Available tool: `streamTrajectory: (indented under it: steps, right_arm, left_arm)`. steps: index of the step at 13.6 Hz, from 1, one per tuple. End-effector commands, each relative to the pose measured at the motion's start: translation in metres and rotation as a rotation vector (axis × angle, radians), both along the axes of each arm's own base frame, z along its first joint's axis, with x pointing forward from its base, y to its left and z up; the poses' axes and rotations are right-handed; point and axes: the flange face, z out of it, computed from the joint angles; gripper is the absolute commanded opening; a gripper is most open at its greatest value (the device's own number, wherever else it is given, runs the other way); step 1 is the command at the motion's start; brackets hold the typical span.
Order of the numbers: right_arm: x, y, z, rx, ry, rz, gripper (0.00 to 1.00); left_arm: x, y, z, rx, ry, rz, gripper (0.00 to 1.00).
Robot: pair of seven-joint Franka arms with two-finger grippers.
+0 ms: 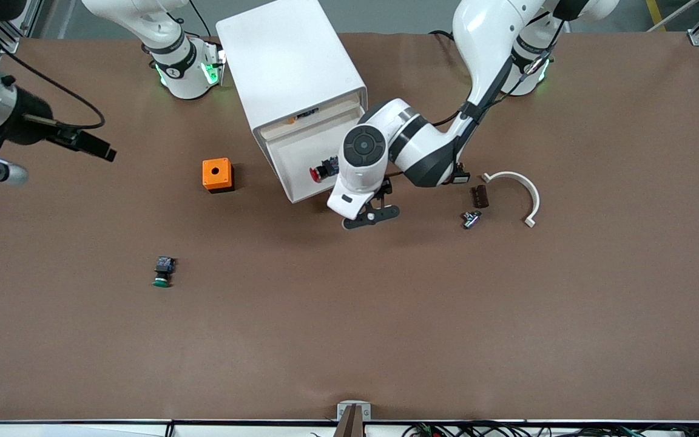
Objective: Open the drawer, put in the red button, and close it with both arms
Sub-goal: 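Push the drawer closed with the left gripper while the right gripper withdraws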
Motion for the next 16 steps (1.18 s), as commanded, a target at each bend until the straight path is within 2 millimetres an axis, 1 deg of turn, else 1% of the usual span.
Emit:
streamTrajectory:
  steps: [1,2,3,4,5,6,7,8,9,10,12,13,14,15,16]
  right_arm:
    - [-0.001,-0.034,-0.013,0.008,-0.050,0.084,1.00]
    - [0.000,-0.040,-0.015,-0.018,-0.051,0.082,1.00]
    - [0.001,-0.044,-0.012,-0.057,-0.062,0.086,1.00]
    - [0.002,-0.045,-0.009,-0.085,-0.072,0.093,1.00]
    - [0.003,-0.045,-0.005,-0.090,-0.081,0.095,1.00]
    - [0.003,-0.043,-0.002,-0.092,-0.087,0.097,1.00]
    - [0.002,-0.043,-0.001,-0.093,-0.090,0.099,1.00]
    - [0.002,-0.044,0.003,-0.098,-0.096,0.104,1.00]
    - [0.002,-0.045,0.004,-0.102,-0.097,0.134,1.00]
    - [0.002,-0.048,0.005,-0.100,-0.101,0.156,1.00]
    - [0.002,-0.052,0.005,-0.100,-0.104,0.171,1.00]
    - [0.003,-0.053,0.005,-0.102,-0.109,0.170,1.00]
    - [0.003,-0.058,0.005,-0.101,-0.110,0.160,1.00]
    - [0.003,-0.058,0.005,-0.101,-0.108,0.159,1.00]
    - [0.003,-0.058,0.005,-0.101,-0.109,0.162,1.00]
  left_arm:
    - [-0.022,-0.021,-0.005,0.017,-0.013,-0.035,1.00]
    - [-0.034,-0.029,-0.012,0.032,0.000,-0.035,1.00]
    - [-0.046,-0.036,-0.017,0.048,0.009,-0.029,1.00]
    - [-0.051,-0.038,-0.018,0.055,0.014,-0.028,1.00]
    - [-0.064,-0.047,-0.017,0.057,0.015,-0.046,1.00]
    - [-0.068,-0.049,-0.017,0.070,0.022,-0.046,1.00]
    - [-0.081,-0.054,-0.019,0.092,0.037,-0.053,1.00]
    - [-0.088,-0.057,-0.020,0.103,0.044,-0.062,1.00]
    - [-0.090,-0.058,-0.022,0.108,0.048,-0.064,1.00]
    - [-0.097,-0.064,-0.023,0.109,0.049,-0.074,1.00]
    - [-0.105,-0.069,-0.017,0.106,0.048,-0.048,1.00]
    - [-0.112,-0.074,-0.017,0.103,0.050,-0.052,1.00]
    - [-0.132,-0.087,-0.018,0.103,0.053,-0.081,1.00]
    - [-0.145,-0.095,-0.023,0.108,0.055,-0.090,1.00]
    - [-0.154,-0.099,-0.027,0.114,0.057,-0.092,1.00]
